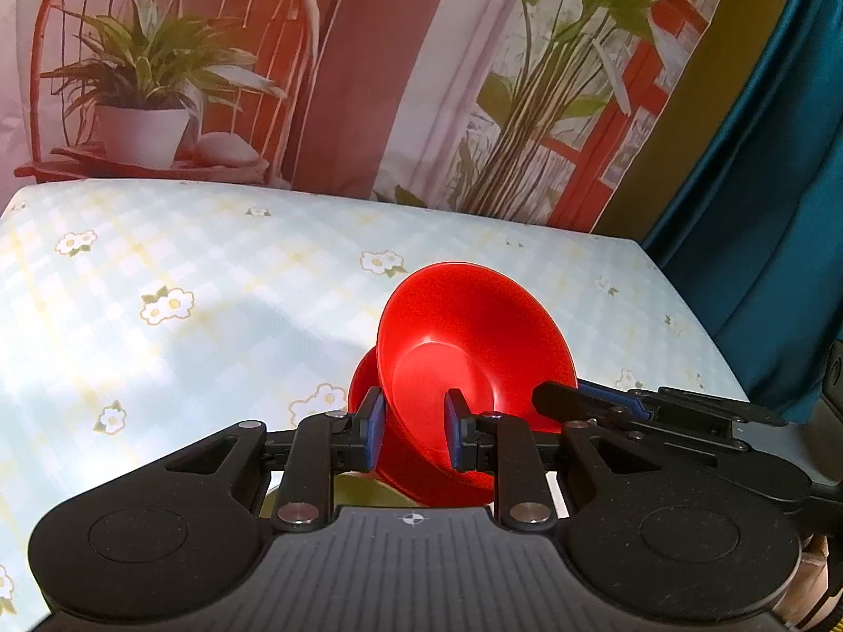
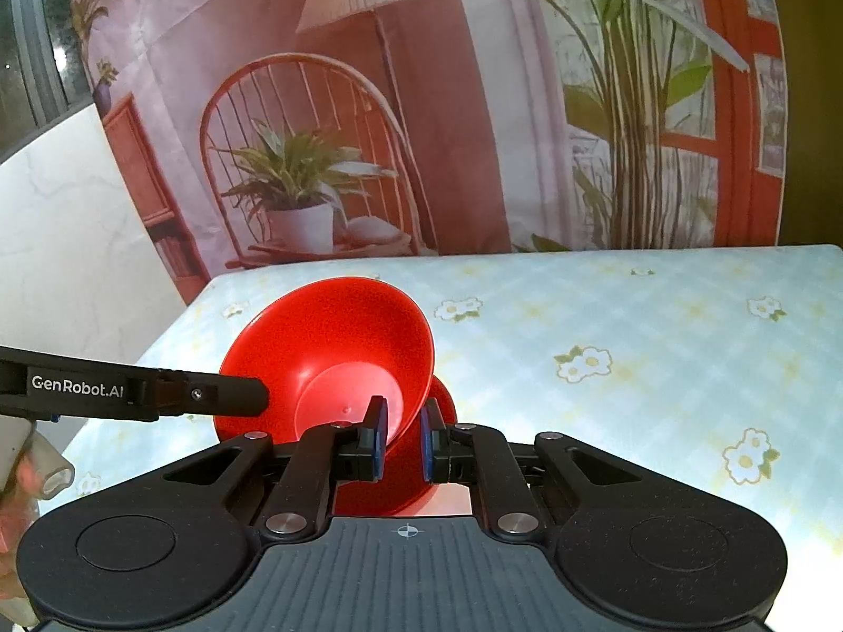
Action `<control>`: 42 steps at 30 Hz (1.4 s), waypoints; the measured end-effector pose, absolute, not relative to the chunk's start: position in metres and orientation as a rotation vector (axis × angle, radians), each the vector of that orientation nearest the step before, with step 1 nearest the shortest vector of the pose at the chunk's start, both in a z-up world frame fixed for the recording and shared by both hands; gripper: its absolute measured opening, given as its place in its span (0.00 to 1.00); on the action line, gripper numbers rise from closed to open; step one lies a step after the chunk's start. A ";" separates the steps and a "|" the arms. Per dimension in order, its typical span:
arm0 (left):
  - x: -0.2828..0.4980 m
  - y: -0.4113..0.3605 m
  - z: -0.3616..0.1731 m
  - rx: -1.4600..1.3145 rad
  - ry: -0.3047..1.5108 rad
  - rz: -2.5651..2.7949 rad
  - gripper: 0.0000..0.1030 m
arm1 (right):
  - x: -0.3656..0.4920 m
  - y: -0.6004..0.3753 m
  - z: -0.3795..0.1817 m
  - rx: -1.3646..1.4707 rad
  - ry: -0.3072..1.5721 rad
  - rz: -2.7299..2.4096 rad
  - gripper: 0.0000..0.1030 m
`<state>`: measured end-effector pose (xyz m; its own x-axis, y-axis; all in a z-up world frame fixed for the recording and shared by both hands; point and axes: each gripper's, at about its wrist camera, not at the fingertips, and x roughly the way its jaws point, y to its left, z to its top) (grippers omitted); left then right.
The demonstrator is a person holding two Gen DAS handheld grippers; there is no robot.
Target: Organize plates and bowls
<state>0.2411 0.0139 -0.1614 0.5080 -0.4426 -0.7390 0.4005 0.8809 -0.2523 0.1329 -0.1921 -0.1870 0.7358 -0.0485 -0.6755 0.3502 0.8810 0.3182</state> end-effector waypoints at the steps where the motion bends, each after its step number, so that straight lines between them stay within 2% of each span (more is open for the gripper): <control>1: 0.242 0.014 -0.162 -0.050 0.908 -0.508 0.23 | 0.133 -0.193 -0.188 0.450 0.718 -0.228 0.12; 22: 0.247 0.007 -0.173 -0.006 0.952 -0.504 0.24 | 0.138 -0.193 -0.195 0.454 0.760 -0.229 0.13; 42: 0.249 0.011 -0.174 0.001 0.963 -0.484 0.25 | 0.136 -0.195 -0.196 0.428 0.771 -0.227 0.18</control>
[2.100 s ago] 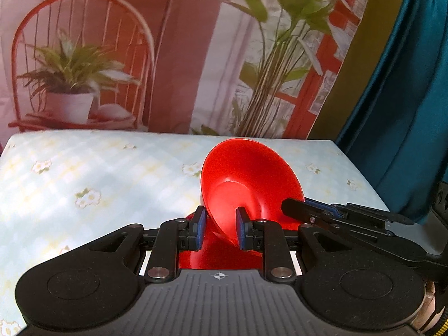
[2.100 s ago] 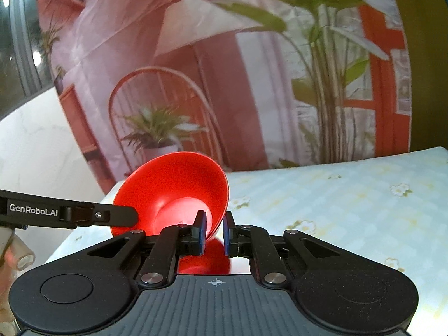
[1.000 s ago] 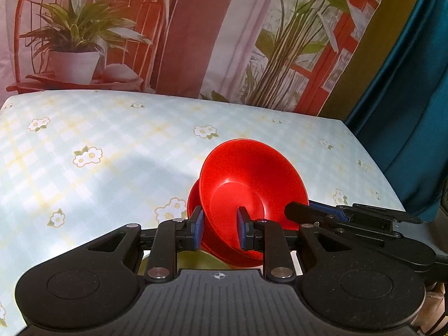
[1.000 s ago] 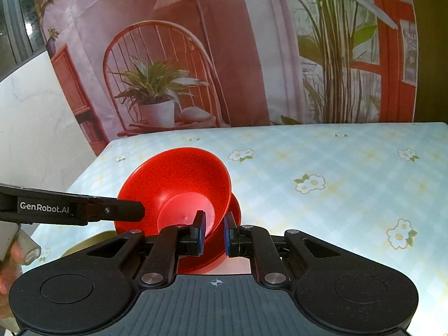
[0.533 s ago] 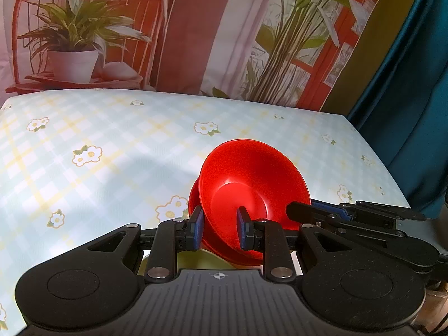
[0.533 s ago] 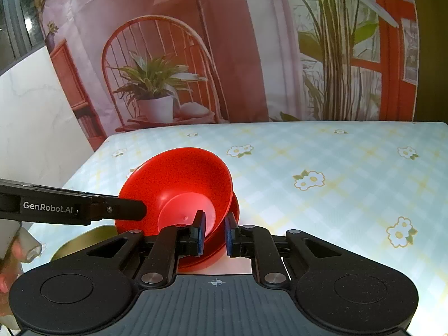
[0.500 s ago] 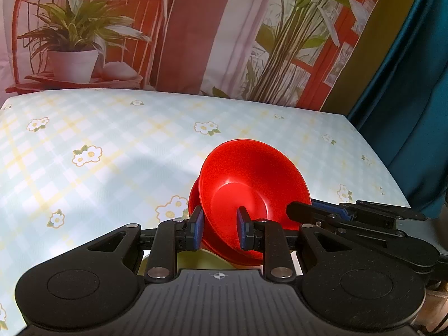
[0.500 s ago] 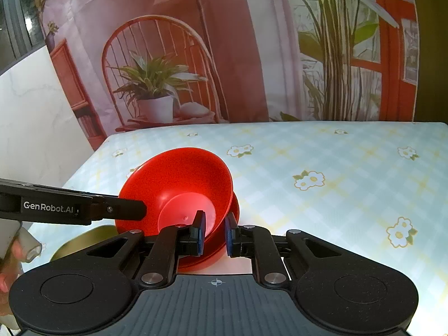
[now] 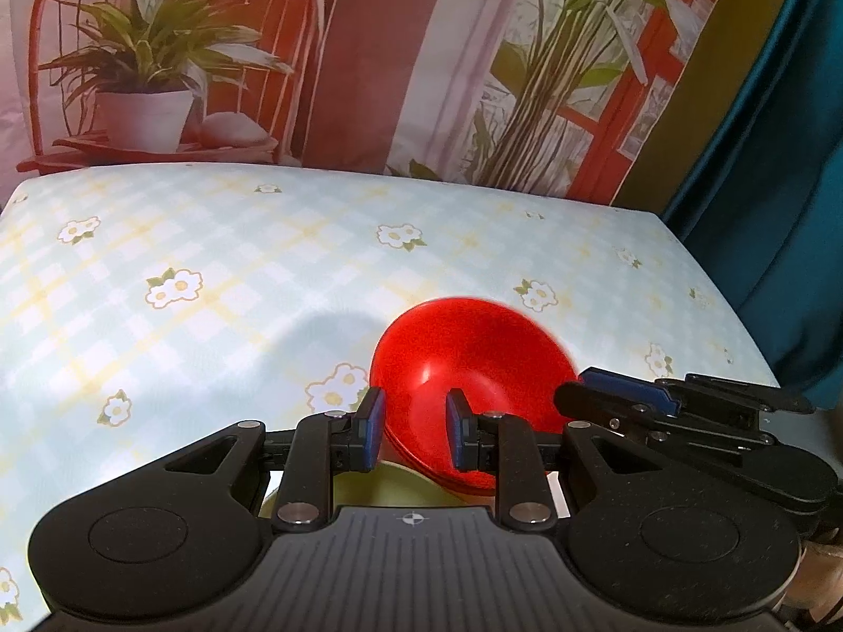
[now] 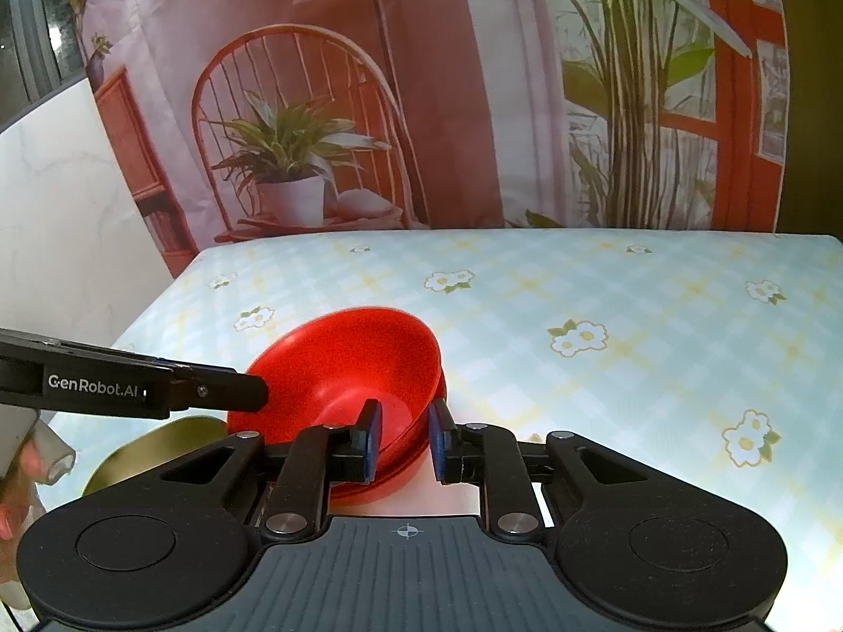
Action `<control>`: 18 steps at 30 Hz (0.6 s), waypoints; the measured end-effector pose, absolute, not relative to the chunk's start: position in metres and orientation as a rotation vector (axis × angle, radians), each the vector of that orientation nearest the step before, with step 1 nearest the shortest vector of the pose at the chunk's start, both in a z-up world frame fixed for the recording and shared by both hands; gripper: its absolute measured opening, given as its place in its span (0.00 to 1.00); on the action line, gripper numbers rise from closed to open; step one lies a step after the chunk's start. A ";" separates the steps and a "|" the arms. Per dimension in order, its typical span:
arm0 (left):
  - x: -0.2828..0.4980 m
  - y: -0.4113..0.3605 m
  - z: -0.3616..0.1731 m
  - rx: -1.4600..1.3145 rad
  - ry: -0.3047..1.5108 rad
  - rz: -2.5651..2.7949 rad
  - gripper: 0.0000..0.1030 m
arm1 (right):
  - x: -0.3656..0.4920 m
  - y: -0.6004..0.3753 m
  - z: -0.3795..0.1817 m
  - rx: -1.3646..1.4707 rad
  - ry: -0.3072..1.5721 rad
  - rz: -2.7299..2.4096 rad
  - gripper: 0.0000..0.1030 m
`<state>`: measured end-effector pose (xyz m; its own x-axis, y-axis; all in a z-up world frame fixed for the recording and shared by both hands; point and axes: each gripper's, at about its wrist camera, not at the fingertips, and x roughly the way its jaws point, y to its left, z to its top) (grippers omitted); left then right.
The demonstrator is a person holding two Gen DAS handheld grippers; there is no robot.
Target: Organize plates and bowls
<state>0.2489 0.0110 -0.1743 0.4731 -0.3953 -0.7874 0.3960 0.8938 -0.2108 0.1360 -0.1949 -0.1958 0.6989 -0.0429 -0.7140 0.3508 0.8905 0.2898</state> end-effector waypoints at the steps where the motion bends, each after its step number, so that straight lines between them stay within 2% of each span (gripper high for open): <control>1: 0.249 0.011 -0.174 0.000 0.962 -0.482 0.25 | 0.136 -0.195 -0.196 0.423 0.770 -0.229 0.18; 18: 0.258 0.010 -0.183 -0.029 0.994 -0.439 0.26 | 0.138 -0.197 -0.210 0.447 0.795 -0.229 0.18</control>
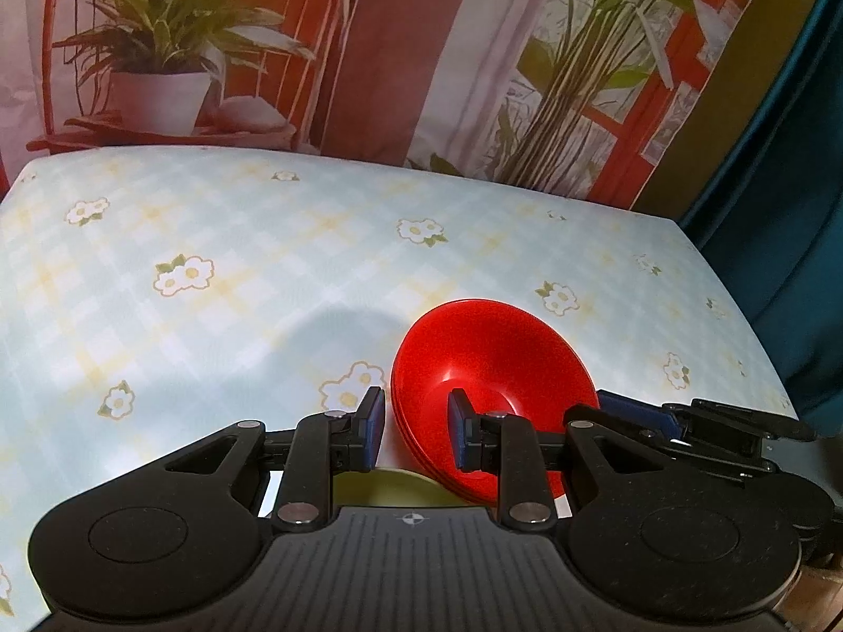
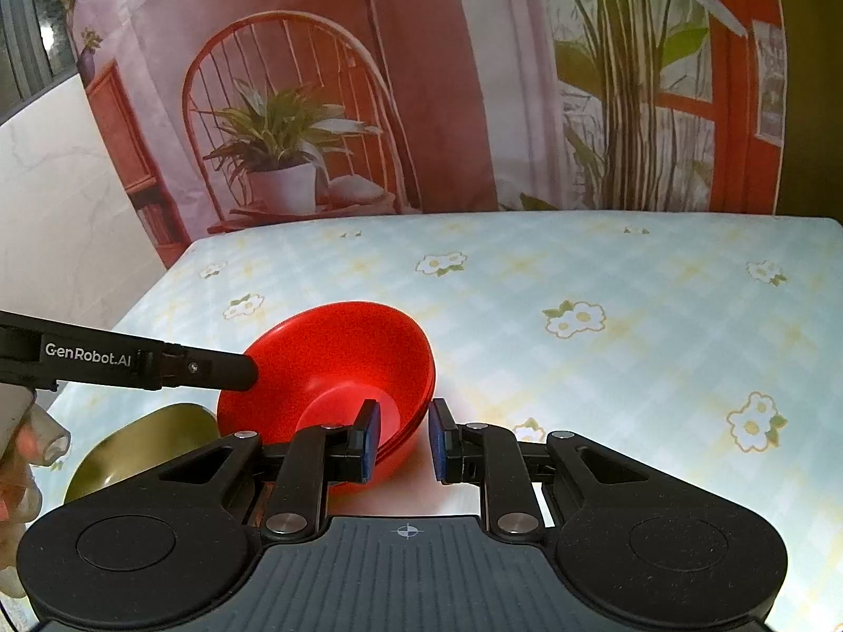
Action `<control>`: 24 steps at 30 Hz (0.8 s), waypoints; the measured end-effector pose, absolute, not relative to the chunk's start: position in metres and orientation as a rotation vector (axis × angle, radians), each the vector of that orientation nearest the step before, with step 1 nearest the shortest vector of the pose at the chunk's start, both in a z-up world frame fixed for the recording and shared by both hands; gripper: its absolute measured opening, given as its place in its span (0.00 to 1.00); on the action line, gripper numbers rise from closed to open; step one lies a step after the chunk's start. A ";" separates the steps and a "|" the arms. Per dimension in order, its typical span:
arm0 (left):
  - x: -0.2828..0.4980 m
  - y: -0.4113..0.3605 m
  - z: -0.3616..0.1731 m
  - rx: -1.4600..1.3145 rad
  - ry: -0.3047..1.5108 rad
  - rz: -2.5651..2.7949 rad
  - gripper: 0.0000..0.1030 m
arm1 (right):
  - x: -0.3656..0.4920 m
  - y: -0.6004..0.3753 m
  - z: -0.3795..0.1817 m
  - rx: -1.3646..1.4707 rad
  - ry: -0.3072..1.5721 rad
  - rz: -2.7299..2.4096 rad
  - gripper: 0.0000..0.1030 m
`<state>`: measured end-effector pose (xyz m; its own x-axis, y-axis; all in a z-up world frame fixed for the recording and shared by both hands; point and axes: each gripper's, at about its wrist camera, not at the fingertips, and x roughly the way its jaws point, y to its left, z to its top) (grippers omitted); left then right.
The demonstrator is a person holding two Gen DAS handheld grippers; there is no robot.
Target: Organize plates and bowls
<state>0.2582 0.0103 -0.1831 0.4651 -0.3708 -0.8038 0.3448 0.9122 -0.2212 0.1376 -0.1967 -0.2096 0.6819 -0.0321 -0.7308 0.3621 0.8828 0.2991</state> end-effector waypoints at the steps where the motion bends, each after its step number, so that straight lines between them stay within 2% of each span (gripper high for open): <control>1: 0.259 0.010 -0.184 -0.033 0.999 -0.440 0.26 | 0.137 -0.196 -0.211 0.451 0.796 -0.227 0.19; 8: 0.263 0.008 -0.193 -0.042 1.021 -0.443 0.26 | 0.141 -0.198 -0.217 0.467 0.800 -0.216 0.23; 24: 0.269 0.007 -0.203 -0.073 1.053 -0.463 0.26 | 0.144 -0.201 -0.226 0.511 0.800 -0.200 0.24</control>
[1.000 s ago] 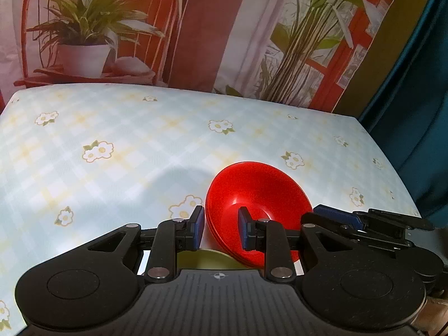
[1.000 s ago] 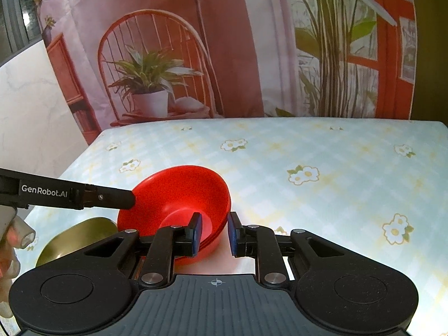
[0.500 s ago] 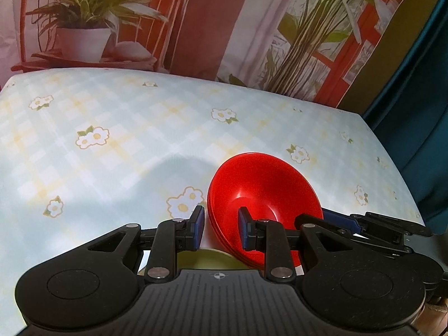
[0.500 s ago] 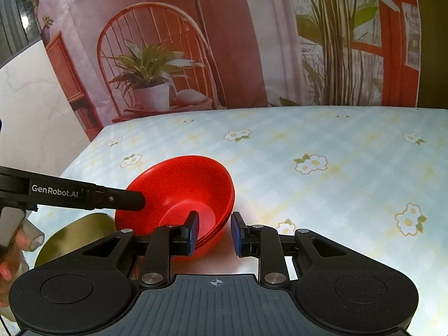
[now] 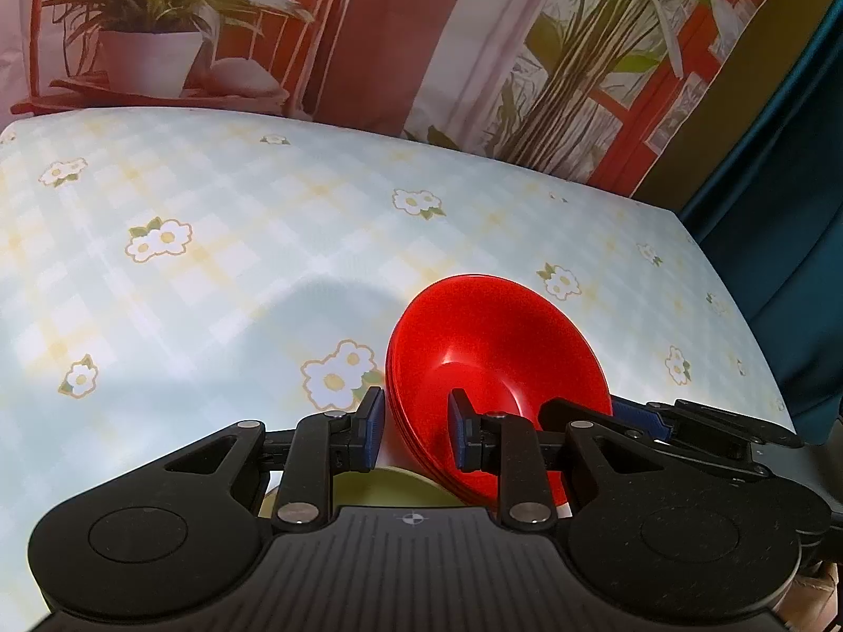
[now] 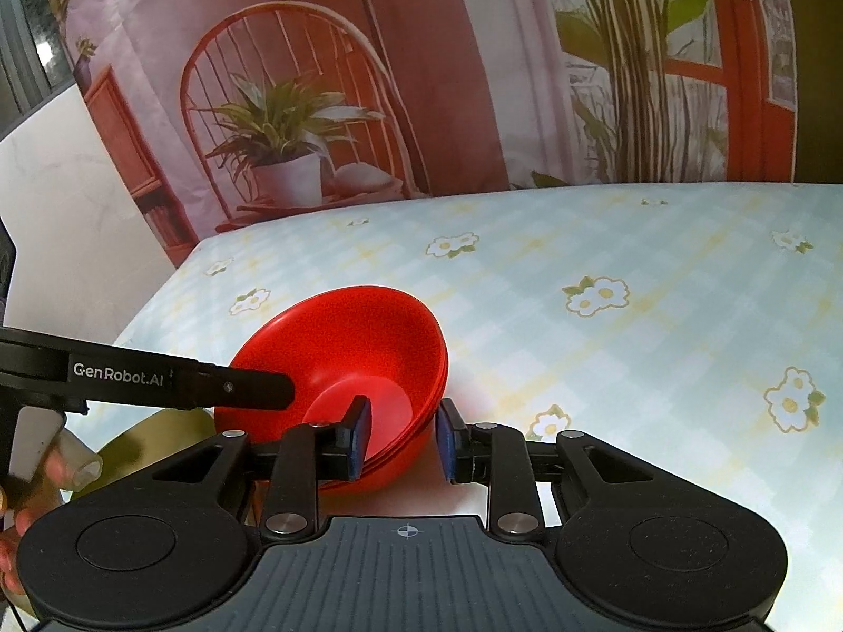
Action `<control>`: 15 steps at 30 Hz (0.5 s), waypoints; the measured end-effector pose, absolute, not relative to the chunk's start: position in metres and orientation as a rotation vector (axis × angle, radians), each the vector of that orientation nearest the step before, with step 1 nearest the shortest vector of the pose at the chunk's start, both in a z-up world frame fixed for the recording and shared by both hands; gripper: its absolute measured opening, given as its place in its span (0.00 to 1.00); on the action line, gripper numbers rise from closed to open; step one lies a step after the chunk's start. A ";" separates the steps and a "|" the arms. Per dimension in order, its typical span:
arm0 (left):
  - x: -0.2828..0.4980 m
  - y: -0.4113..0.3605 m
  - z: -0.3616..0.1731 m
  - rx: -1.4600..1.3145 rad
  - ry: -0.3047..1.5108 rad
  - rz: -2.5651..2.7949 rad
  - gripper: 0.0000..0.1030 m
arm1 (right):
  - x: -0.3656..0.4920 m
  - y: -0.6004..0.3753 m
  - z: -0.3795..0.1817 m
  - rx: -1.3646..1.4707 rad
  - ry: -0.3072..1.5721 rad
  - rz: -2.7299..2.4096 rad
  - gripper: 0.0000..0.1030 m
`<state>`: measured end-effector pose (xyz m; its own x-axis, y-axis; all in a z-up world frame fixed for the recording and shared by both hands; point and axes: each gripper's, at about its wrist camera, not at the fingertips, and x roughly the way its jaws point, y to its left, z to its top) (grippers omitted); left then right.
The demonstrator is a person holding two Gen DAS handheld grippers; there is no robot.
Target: Organize plates and bowls
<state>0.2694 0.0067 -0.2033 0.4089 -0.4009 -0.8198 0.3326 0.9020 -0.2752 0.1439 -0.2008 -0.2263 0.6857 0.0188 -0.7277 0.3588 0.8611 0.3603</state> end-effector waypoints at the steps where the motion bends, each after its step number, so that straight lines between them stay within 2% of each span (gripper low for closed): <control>1: 0.269 0.006 -0.203 -0.075 1.053 -0.465 0.26 | 0.144 -0.201 -0.226 0.513 0.800 -0.200 0.24; 8: 0.269 0.006 -0.201 -0.074 1.054 -0.473 0.26 | 0.143 -0.201 -0.227 0.524 0.799 -0.195 0.26; 15: 0.268 0.003 -0.199 -0.058 1.062 -0.486 0.28 | 0.138 -0.202 -0.228 0.543 0.798 -0.204 0.24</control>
<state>0.2679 0.0026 -0.1985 0.3919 -0.4101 -0.8235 0.3555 0.8931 -0.2756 0.1382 -0.2024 -0.2276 0.6878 0.0276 -0.7254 0.3718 0.8449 0.3846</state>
